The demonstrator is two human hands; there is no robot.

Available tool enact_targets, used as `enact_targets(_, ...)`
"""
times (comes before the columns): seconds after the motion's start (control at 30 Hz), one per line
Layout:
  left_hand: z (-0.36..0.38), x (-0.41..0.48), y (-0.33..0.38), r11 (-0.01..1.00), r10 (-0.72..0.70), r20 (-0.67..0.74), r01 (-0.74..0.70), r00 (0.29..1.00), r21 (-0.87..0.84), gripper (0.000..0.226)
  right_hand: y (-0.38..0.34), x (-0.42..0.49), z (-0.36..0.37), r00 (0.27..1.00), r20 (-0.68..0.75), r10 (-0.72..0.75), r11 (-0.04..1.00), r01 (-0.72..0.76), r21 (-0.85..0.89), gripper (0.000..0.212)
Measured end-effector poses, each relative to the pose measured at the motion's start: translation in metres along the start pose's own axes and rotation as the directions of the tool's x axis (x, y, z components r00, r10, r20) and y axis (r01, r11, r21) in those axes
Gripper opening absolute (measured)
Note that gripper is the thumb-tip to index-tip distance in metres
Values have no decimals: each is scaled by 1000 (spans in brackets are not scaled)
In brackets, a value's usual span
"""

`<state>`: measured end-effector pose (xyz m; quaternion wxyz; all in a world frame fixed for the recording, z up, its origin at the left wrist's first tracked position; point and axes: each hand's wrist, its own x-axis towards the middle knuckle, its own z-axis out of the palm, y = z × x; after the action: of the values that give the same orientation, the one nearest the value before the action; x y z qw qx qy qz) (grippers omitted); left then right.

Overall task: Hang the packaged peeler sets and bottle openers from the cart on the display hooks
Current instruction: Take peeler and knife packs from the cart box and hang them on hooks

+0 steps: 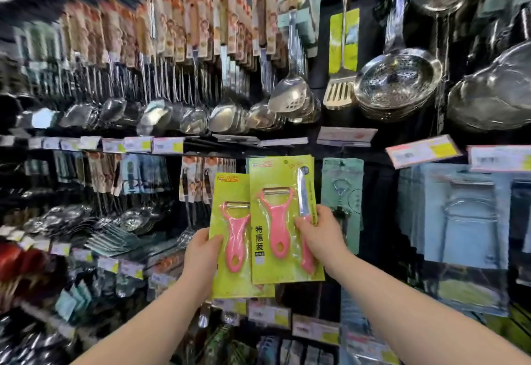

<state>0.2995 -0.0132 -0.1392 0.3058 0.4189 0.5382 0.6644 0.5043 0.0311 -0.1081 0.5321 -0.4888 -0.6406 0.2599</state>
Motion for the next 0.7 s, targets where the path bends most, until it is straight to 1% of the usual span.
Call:
enact_targets(0.17,-4,29,-16,1000,-2,-70,3,998,19,14,4,33,10,1000,-16,-22,1000,22,-7,51)
enact_targets(0.23,-8,43,-19,1000,-7,-80,8,997,12,16,6,41,14,999,-38,-30,999,30,-12,56)
enact_targets(0.33,-9,61,-23,1000,-20,-72,18,997,-19,16,11,49,19,995,-94,-16,1000,16,-7,61)
enact_targets(0.43,-6,75,-26,1000,-5,-67,4,998,-8,14,15,53,21,990,-132,39,999,-37,23,56)
enact_targets(0.57,-2,89,-27,998,-9,-15,8,1000,-65,12,15,56,24,987,-153,48,999,-50,-10,60)
enact_targets(0.7,-3,102,-26,996,-3,22,5,1000,-85,13,15,58,33,975,-219,31,996,-48,-75,61)
